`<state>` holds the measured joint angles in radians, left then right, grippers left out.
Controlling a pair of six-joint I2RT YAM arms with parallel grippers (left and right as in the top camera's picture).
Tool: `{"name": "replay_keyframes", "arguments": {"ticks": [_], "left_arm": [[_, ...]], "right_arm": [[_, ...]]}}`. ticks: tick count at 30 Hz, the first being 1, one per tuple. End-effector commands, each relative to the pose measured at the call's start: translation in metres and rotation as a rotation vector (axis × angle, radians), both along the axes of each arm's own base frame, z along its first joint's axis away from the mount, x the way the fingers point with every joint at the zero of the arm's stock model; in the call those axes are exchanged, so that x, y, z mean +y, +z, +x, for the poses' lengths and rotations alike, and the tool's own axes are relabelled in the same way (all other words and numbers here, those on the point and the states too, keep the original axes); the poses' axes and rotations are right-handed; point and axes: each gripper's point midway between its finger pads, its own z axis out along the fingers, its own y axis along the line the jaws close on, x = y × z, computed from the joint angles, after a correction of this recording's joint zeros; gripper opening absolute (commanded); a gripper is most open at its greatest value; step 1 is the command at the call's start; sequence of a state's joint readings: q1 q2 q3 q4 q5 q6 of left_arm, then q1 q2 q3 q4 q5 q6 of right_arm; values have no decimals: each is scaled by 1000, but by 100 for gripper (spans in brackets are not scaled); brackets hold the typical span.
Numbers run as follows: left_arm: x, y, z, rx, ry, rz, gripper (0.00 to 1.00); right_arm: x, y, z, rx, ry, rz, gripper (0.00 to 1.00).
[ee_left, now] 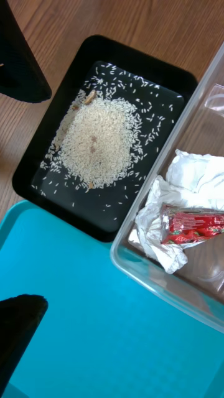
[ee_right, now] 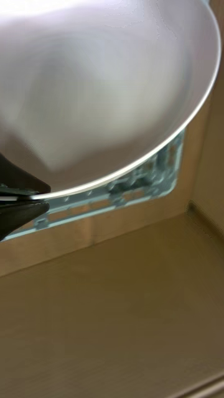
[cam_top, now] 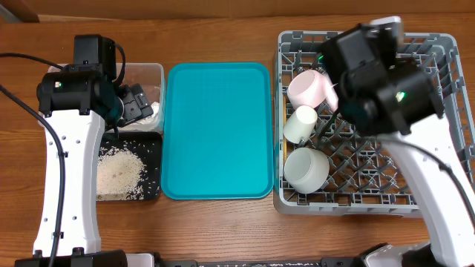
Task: Sort waste into correct bins and load items into the dishwasher
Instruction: 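Lift the pink plate and carry it into the dish rack, then lower the plate into the rack and tilt it upright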
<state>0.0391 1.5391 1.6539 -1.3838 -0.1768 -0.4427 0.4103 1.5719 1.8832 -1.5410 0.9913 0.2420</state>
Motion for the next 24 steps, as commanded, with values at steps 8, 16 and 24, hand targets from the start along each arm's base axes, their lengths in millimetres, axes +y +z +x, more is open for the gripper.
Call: {"name": "replay_keyframes", "arguments": {"ticks": [8, 16, 24], "left_arm": [[1, 2, 2, -7, 4, 6, 100], [1, 2, 2, -6, 4, 6, 100], [1, 2, 2, -7, 4, 6, 100]], "right_arm": [[-46, -66, 8, 129, -195, 69, 4], [-29, -107, 23, 252, -166, 94, 4], [-24, -123, 29, 292, -162, 101, 4]]}}
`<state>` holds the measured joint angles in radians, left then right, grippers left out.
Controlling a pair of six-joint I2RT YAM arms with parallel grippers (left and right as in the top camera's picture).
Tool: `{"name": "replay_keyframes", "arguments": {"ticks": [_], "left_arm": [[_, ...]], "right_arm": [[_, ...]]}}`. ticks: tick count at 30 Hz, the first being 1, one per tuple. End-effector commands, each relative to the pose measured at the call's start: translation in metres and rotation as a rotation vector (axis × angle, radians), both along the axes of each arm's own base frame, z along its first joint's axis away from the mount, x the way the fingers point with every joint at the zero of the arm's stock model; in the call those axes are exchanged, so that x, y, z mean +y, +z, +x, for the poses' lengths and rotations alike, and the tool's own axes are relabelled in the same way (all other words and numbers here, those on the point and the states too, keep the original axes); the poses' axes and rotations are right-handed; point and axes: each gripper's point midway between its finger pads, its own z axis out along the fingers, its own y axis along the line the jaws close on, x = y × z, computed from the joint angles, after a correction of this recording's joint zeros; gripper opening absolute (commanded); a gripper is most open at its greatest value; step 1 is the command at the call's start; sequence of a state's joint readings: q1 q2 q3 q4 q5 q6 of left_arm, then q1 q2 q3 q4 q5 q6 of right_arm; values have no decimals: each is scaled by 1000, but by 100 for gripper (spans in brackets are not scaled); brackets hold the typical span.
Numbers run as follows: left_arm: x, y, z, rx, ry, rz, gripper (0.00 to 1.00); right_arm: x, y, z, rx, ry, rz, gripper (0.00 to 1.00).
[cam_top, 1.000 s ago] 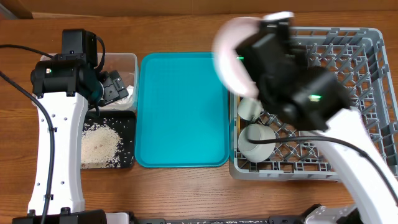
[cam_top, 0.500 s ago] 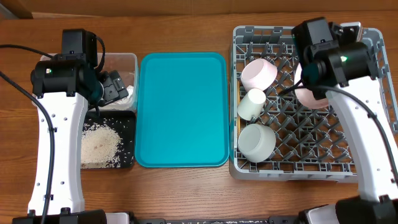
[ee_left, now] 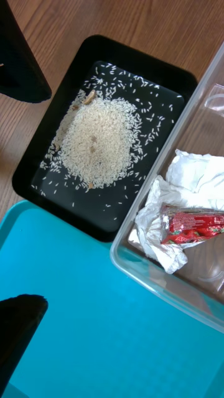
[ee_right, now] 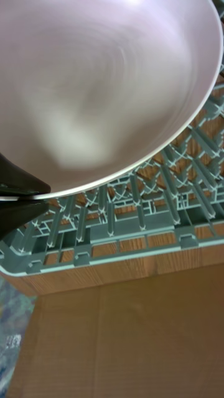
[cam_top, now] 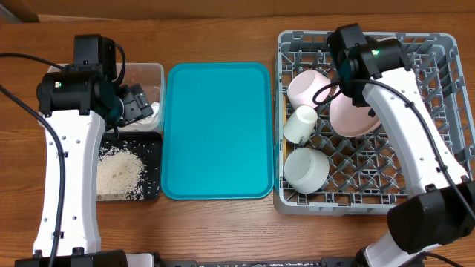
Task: Sort waste into correct bins and load items into the dishwasher
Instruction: 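Lower the plate into the rack and tilt it upright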
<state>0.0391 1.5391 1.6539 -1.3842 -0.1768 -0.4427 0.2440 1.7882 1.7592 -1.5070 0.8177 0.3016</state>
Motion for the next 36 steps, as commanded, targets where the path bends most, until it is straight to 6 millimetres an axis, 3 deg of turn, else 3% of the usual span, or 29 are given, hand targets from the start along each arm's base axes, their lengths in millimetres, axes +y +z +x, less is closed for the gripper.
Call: {"name": "replay_keyframes", "arguments": {"ticks": [1, 15, 21, 27, 30, 36], "left_arm": [[1, 2, 2, -7, 4, 6, 100], [1, 2, 2, -7, 4, 6, 100], [1, 2, 2, -7, 4, 6, 100], [1, 2, 2, -7, 4, 6, 100], [1, 2, 2, -7, 5, 6, 100], [1, 2, 2, -7, 4, 6, 100]], "right_arm": [[4, -3, 2, -16, -4, 24, 4], [14, -5, 16, -76, 9, 78, 9], [27, 1, 24, -118, 41, 90, 10], [19, 0, 17, -146, -44, 109, 11], [12, -11, 12, -132, -109, 218, 20], [-6, -39, 11, -71, -207, 640, 21]]}}
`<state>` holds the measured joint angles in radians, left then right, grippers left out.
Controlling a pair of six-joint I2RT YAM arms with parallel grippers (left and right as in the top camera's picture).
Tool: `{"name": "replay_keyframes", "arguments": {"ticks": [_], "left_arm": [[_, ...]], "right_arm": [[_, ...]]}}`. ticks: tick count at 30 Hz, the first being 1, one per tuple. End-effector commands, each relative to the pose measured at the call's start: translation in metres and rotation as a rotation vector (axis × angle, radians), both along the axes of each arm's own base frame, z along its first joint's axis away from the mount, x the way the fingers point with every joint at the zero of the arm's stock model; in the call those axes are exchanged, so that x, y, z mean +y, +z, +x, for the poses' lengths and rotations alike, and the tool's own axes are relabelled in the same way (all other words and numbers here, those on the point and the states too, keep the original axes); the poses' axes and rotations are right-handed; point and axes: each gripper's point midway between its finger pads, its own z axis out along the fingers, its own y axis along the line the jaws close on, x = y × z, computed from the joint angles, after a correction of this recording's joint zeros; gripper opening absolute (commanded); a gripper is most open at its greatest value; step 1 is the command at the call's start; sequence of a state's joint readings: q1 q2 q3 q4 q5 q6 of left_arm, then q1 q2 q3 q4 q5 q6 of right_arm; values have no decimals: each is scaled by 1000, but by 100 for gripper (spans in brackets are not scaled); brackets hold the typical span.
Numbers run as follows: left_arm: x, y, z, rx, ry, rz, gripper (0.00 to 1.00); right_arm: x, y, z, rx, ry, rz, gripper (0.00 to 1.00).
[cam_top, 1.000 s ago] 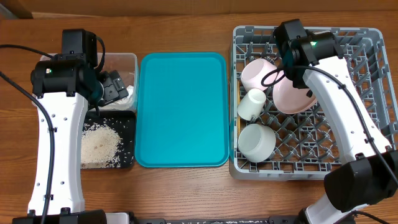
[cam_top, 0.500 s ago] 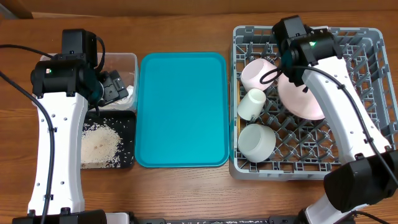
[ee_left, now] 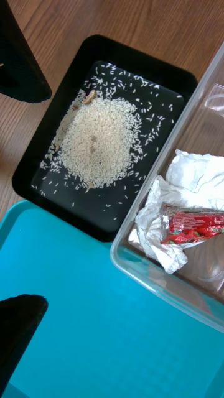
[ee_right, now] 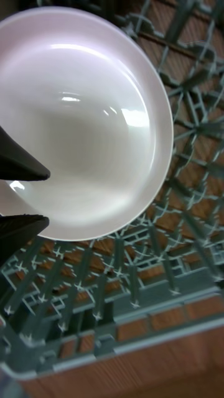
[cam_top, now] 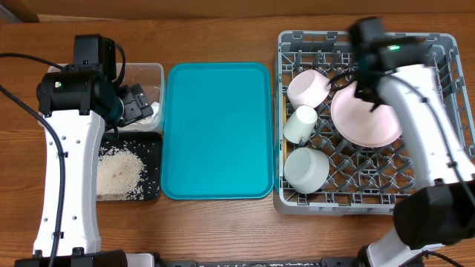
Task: Sort waste into correct bins and load items into the dishwasher
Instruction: 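Lower the plate into the rack and tilt it upright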
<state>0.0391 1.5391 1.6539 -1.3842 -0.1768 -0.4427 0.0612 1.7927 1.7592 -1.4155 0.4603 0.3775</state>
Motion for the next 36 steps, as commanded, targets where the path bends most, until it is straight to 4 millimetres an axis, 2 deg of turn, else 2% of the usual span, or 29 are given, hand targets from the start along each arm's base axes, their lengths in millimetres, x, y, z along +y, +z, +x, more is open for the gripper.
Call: {"name": "replay_keyframes", "arguments": {"ticks": [1, 5, 6, 10, 13, 17, 20, 25, 29, 36], "left_arm": [[1, 2, 2, -7, 4, 6, 100], [1, 2, 2, -7, 5, 6, 100], [1, 2, 2, -7, 5, 6, 100], [1, 2, 2, -7, 4, 6, 100], [1, 2, 2, -7, 4, 6, 100], [1, 2, 2, -7, 4, 6, 100], [1, 2, 2, -7, 4, 6, 100], [1, 2, 2, -7, 4, 6, 100], [1, 2, 2, -7, 4, 6, 100], [1, 2, 2, -7, 4, 6, 100]], "right_arm": [[6, -7, 3, -30, -7, 361, 21], [-12, -3, 1, -83, -37, 597, 21], [-24, -1, -3, -109, -47, 670, 21], [-56, -3, -17, -122, -113, 689, 21], [-67, -14, -26, -109, -109, 704, 20], [-66, -35, -37, -60, -110, 719, 22], [-65, -53, -39, -44, -116, 727, 30], [-62, -76, -43, -32, -121, 737, 29], [-53, -77, -39, -53, -108, 792, 26], [-43, -81, -42, -29, -97, 810, 25]]}}
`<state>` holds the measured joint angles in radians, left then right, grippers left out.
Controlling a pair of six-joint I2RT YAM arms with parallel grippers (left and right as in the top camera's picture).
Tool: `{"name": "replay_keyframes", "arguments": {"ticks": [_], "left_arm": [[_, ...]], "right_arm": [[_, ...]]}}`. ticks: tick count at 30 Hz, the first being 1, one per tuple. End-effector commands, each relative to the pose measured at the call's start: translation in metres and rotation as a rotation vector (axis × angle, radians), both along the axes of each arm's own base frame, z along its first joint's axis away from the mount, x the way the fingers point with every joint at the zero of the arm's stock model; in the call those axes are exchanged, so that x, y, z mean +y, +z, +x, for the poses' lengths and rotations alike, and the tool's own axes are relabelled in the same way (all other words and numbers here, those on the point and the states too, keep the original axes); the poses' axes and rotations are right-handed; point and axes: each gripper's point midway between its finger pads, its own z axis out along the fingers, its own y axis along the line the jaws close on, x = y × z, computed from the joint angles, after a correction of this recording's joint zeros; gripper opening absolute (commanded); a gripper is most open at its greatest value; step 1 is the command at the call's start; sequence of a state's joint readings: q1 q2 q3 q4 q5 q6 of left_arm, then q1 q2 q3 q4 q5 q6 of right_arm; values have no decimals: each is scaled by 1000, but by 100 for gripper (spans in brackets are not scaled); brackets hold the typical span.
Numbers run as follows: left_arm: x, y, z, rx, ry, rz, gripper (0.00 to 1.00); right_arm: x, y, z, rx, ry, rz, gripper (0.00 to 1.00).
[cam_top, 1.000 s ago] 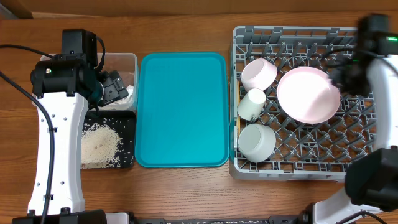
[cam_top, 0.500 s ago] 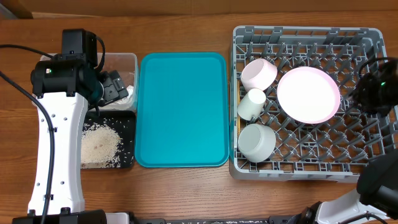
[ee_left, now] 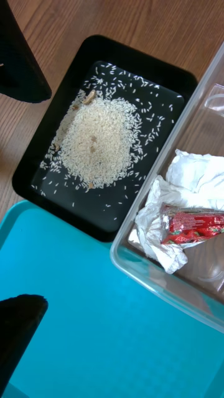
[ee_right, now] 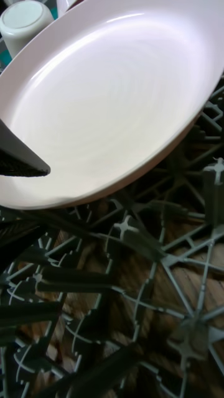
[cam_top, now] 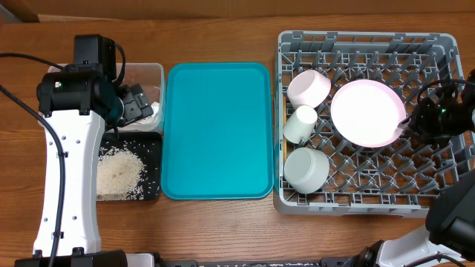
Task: Sort waste into correct bins and load items into the dishwasher
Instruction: 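Lower the plate into the rack and tilt it upright, then open the right gripper and raise it from the plate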
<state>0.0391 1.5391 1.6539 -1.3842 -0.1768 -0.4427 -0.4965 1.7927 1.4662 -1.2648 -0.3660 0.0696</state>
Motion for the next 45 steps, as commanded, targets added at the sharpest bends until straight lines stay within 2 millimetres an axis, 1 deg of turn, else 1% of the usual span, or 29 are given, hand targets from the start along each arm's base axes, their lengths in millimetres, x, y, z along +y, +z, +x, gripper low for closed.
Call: {"name": "replay_keyframes", "arguments": {"ticks": [1, 4, 6, 8, 12, 14, 16, 19, 20, 21, 22, 23, 24, 26, 27, 29, 32, 34, 36, 39, 42, 45], "left_arm": [[1, 2, 2, -7, 4, 6, 100], [1, 2, 2, -7, 4, 6, 100], [1, 2, 2, -7, 4, 6, 100], [1, 2, 2, -7, 4, 6, 100], [1, 2, 2, -7, 4, 6, 100], [1, 2, 2, -7, 4, 6, 100], [1, 2, 2, -7, 4, 6, 100], [1, 2, 2, -7, 4, 6, 100], [1, 2, 2, -7, 4, 6, 100], [1, 2, 2, -7, 4, 6, 100], [1, 2, 2, -7, 4, 6, 100], [1, 2, 2, -7, 4, 6, 100], [1, 2, 2, -7, 5, 6, 100], [1, 2, 2, -7, 4, 6, 100], [1, 2, 2, -7, 4, 6, 100], [1, 2, 2, -7, 4, 6, 100], [1, 2, 2, -7, 4, 6, 100], [1, 2, 2, -7, 4, 6, 100], [1, 2, 2, -8, 4, 6, 100], [1, 2, 2, -7, 4, 6, 100], [1, 2, 2, -7, 5, 6, 100], [1, 2, 2, -7, 4, 6, 100]], "right_arm": [[11, -4, -1, -3, 30, 17, 25], [12, -20, -6, 18, 21, 4, 24], [9, -30, -9, 34, 9, -12, 20], [9, -35, -11, 37, 8, -16, 17], [9, -34, -9, 36, -9, -13, 5], [9, -28, -7, 32, -8, -7, 4], [8, -15, -4, 25, -8, -8, 4], [5, 18, 2, -7, -8, -25, 4], [2, 33, 5, -25, -9, -40, 4], [-1, 54, 7, -51, -10, -70, 4], [-4, 65, 8, -65, -12, -92, 4], [-8, 81, 8, -83, -18, -131, 4], [-16, 102, 3, -84, -57, -208, 4], [-28, 131, -7, -72, -131, -366, 4], [-30, 146, -11, -79, -156, -443, 4], [-24, 167, -13, -109, -165, -556, 4], [-7, 193, -12, -161, -136, -754, 4], [9, 203, -9, -177, -96, -877, 4], [24, 208, -8, -182, -62, -980, 4], [39, 206, -12, -172, -40, -1119, 4], [46, 195, -15, -157, -38, -1182, 4], [52, 176, -16, -132, -12, -1205, 4]]}}
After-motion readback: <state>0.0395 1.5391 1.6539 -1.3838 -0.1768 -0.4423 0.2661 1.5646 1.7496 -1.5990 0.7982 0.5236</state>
